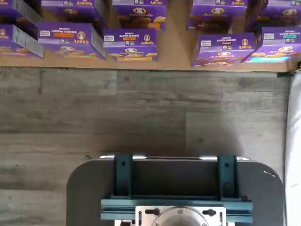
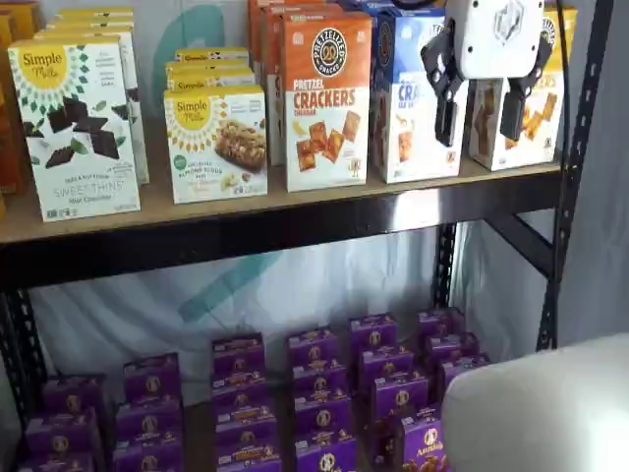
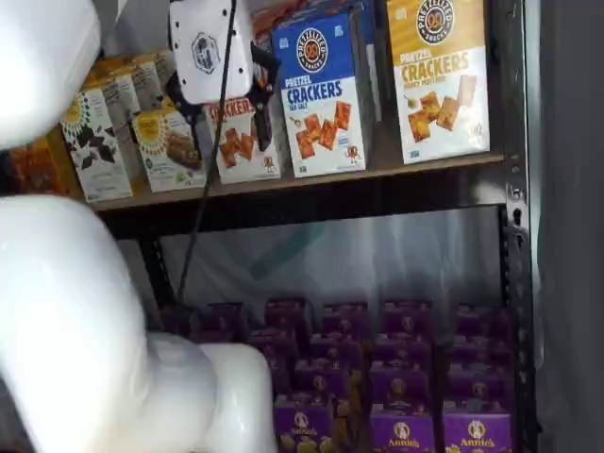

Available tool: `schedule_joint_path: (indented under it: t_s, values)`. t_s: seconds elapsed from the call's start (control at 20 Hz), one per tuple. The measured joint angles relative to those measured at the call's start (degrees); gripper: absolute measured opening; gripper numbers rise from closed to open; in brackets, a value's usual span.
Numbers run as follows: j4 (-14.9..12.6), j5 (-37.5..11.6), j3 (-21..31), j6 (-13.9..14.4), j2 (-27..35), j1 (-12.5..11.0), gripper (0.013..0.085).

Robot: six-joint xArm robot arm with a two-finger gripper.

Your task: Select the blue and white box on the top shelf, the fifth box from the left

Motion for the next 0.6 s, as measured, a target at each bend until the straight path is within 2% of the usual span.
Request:
schedule_joint_path:
  t_s: [0.05, 0.1, 0.15, 0.6]
  values:
    - [0.32, 1.56, -0.78, -0.05, 0.90, -0.24, 0.0850]
    - [1.57, 6.42, -3.28, -0.29, 3.87, -1.33, 0.0850]
    - [2.13, 8.06, -4.02, -0.44, 4.78, -1.79, 0.0850]
    - [2.54, 7.69, -4.40, -0.57, 4.57, -2.01, 0.0850]
